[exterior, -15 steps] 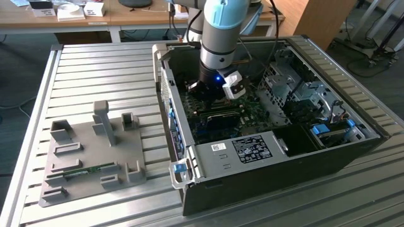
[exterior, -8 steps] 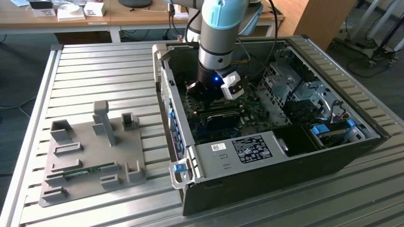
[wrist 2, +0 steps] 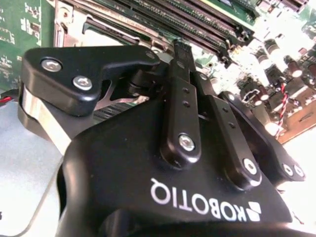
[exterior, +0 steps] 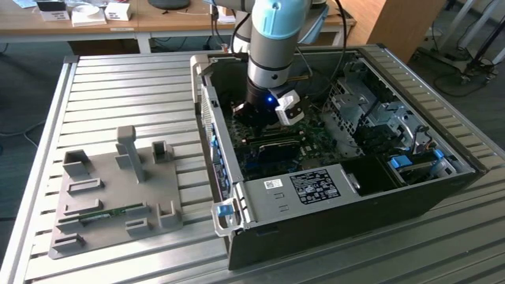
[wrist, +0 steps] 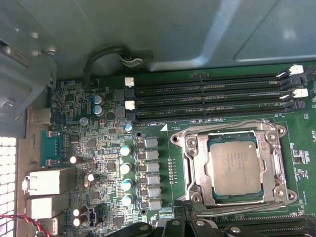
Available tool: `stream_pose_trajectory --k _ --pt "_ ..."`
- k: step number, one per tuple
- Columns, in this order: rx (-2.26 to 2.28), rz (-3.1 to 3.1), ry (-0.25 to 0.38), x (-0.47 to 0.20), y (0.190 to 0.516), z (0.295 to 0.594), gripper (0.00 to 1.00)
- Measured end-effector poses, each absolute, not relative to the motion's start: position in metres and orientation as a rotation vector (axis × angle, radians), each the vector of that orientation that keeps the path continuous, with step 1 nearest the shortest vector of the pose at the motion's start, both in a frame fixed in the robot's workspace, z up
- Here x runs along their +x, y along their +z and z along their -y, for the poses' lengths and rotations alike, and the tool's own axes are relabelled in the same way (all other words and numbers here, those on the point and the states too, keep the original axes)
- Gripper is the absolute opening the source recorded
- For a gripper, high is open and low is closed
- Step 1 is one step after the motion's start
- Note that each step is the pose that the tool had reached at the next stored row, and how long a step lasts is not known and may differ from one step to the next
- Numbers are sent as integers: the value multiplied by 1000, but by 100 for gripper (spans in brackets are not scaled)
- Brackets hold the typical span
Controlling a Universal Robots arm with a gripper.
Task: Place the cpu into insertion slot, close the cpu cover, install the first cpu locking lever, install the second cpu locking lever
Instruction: 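Install the second cpu locking lever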
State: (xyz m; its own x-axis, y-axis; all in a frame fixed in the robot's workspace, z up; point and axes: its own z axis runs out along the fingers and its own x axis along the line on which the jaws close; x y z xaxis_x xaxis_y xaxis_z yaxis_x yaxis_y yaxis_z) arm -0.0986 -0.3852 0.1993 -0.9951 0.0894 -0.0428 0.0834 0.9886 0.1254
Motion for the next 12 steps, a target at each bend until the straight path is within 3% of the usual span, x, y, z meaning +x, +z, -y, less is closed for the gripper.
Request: stream_pose_trajectory --k 12 --pt "134 -3081 194 -100 196 385 11"
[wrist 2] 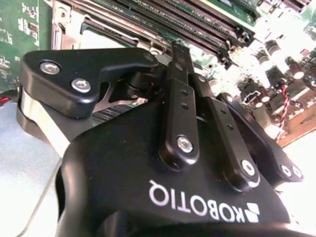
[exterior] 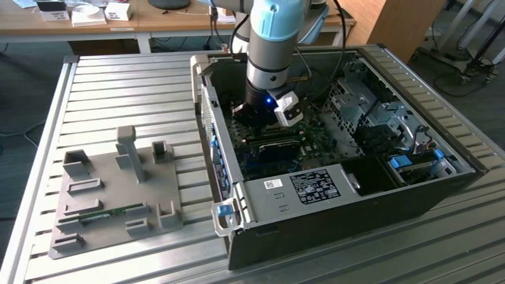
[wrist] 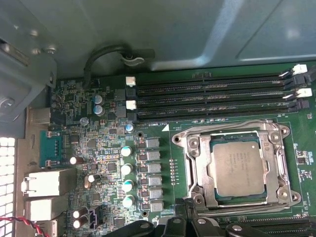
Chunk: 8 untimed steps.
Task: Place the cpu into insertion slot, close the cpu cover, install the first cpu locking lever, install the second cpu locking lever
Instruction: 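Install the second cpu locking lever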
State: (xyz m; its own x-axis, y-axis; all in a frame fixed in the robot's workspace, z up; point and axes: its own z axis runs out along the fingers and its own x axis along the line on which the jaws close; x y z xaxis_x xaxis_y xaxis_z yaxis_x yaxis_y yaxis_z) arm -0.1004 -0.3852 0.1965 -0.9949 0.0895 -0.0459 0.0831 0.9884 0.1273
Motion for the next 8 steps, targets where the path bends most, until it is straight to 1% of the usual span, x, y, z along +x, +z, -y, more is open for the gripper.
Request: stream_pose_trajectory --k 8 --pt "134 -3080 194 -102 195 385 11"
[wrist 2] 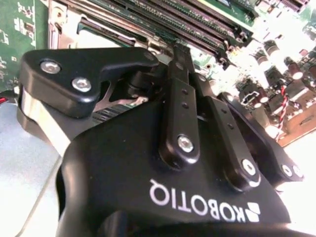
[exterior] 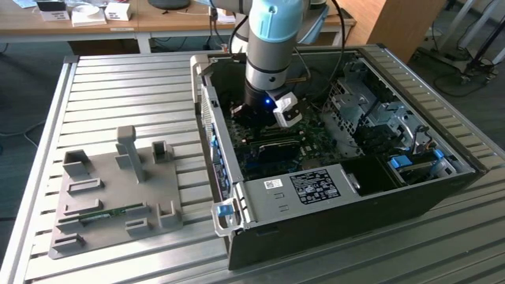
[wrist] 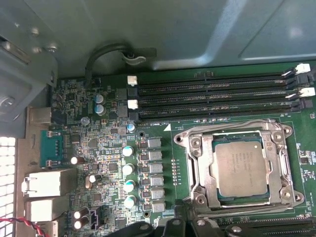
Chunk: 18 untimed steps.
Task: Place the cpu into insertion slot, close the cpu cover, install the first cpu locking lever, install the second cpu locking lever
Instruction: 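Install the second cpu locking lever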
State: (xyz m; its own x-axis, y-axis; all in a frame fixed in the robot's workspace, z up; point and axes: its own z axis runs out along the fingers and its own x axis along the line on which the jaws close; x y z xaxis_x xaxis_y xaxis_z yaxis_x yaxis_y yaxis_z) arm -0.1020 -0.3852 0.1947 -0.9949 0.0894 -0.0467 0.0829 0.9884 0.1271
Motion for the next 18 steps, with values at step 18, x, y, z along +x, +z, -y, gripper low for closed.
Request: stream_pose_trajectory --k 18 --pt "134 -3080 193 -102 205 385 11"
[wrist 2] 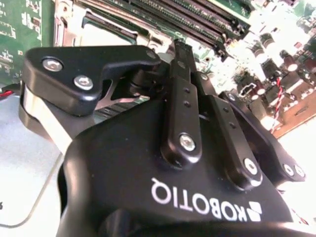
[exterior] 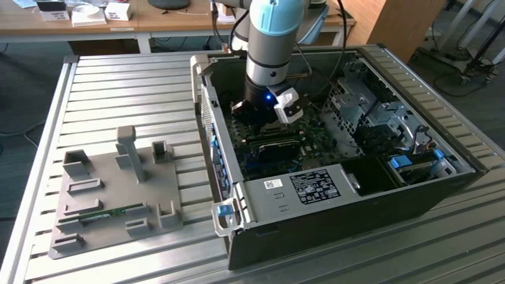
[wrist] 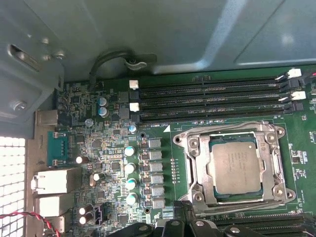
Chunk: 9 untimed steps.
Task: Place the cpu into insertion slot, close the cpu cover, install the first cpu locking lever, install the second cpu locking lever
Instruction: 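Install the second cpu locking lever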
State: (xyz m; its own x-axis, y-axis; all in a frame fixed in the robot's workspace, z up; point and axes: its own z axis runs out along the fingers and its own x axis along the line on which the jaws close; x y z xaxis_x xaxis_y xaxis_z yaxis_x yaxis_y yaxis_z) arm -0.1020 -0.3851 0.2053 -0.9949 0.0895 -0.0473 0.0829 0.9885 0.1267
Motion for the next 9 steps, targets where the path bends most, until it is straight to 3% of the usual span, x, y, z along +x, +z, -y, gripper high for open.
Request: stream_pose_trajectory --k 9 --pt "134 -3080 192 -92 206 384 11"
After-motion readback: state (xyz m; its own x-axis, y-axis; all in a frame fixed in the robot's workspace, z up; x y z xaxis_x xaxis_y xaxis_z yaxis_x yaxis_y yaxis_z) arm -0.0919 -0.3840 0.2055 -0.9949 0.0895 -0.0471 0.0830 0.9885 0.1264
